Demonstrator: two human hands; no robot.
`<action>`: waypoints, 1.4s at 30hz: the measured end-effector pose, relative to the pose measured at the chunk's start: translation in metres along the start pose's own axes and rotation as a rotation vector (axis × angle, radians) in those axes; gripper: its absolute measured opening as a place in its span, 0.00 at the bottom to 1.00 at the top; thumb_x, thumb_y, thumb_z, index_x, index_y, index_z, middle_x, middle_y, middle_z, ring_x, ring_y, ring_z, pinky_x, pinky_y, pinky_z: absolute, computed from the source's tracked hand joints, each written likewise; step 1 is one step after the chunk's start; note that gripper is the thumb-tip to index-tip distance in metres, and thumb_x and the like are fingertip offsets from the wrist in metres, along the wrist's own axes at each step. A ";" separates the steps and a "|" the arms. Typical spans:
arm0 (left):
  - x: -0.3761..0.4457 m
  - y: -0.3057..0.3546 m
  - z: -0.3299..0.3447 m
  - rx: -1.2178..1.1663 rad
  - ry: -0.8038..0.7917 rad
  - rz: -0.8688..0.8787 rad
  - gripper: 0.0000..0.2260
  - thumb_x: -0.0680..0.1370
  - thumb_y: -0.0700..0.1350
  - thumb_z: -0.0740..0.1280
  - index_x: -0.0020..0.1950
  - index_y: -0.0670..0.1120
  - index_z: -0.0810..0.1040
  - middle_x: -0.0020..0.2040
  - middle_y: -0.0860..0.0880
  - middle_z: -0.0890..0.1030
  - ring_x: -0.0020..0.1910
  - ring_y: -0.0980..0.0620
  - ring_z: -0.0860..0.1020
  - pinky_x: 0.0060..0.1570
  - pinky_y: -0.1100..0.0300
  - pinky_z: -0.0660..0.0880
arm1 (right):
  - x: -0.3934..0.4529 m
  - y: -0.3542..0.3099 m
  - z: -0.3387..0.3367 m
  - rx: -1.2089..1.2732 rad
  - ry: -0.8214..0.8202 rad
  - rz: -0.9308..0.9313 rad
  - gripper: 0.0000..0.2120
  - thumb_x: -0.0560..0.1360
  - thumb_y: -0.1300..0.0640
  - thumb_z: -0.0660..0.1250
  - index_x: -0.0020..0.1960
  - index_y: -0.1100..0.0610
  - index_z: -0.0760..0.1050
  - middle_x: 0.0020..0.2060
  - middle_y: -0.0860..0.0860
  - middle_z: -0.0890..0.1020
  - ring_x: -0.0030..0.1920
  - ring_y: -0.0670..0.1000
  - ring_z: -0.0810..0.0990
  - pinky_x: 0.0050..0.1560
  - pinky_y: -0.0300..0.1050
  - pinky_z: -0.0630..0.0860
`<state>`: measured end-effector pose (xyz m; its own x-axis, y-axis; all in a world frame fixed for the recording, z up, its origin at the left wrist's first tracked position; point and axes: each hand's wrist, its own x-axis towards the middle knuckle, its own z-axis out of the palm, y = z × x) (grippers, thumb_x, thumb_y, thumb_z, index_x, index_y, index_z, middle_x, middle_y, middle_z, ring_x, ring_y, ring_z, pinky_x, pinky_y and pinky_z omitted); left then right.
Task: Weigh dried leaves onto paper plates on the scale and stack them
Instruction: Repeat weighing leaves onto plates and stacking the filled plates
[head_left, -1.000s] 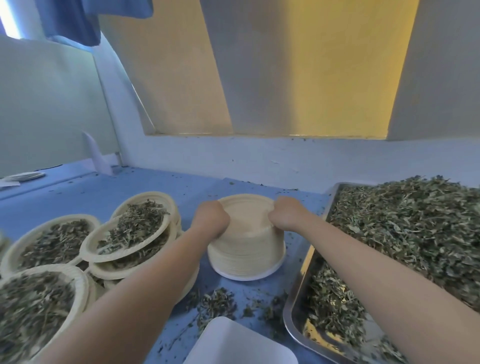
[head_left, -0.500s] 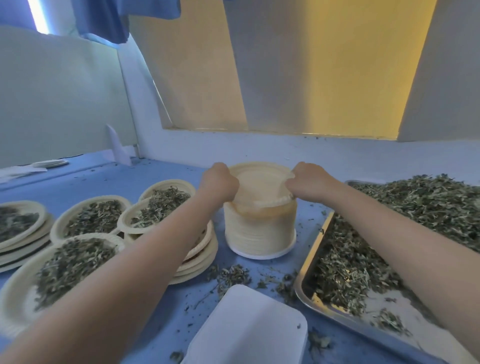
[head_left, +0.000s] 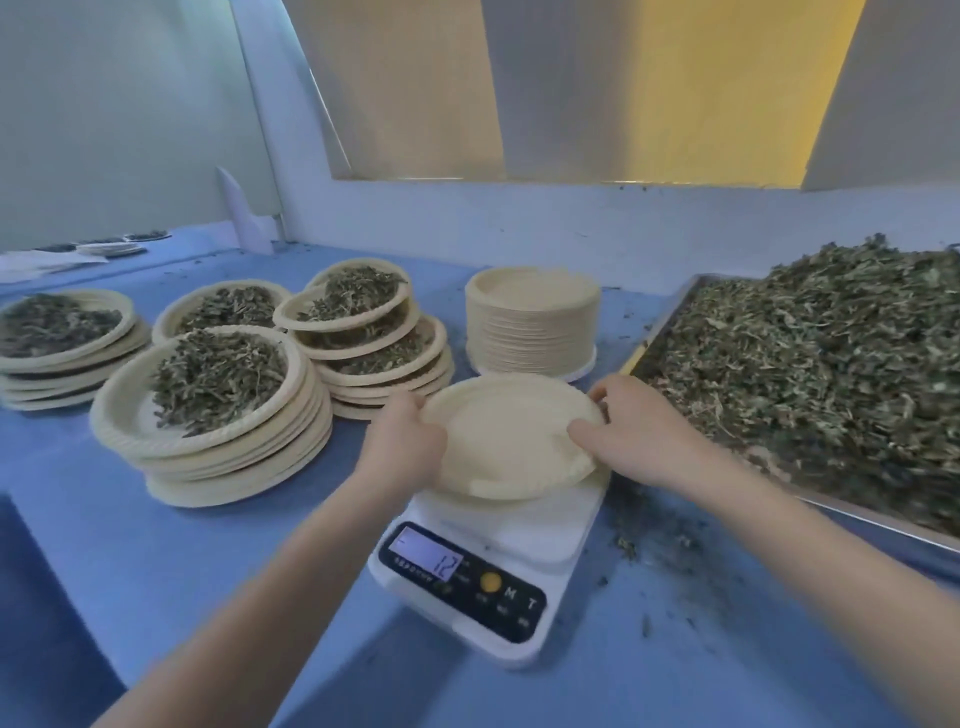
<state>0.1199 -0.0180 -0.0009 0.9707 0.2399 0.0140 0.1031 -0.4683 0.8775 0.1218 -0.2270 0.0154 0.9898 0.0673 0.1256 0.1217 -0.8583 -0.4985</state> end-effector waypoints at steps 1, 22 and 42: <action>-0.001 -0.007 0.001 -0.014 -0.016 -0.018 0.19 0.74 0.35 0.59 0.64 0.46 0.70 0.58 0.46 0.75 0.56 0.45 0.74 0.55 0.48 0.75 | 0.000 0.003 0.006 -0.026 -0.001 -0.009 0.12 0.69 0.49 0.65 0.40 0.58 0.70 0.37 0.52 0.73 0.41 0.55 0.73 0.35 0.47 0.65; 0.009 0.004 -0.003 0.127 -0.009 0.237 0.26 0.74 0.49 0.66 0.70 0.45 0.66 0.65 0.51 0.72 0.60 0.51 0.71 0.54 0.55 0.72 | 0.016 -0.018 0.009 -0.003 0.014 -0.142 0.29 0.73 0.47 0.63 0.72 0.51 0.64 0.71 0.50 0.66 0.70 0.51 0.64 0.61 0.46 0.64; 0.014 0.115 0.110 0.555 -0.313 0.678 0.18 0.73 0.39 0.65 0.62 0.42 0.70 0.61 0.43 0.74 0.61 0.46 0.71 0.54 0.58 0.69 | 0.022 0.040 -0.048 -0.103 0.059 -0.107 0.18 0.73 0.55 0.66 0.62 0.54 0.73 0.53 0.52 0.80 0.54 0.53 0.78 0.44 0.39 0.67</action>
<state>0.1696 -0.1617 0.0471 0.8674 -0.4366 0.2388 -0.4971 -0.7836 0.3726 0.1445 -0.2846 0.0391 0.9652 0.1337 0.2248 0.2148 -0.8955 -0.3899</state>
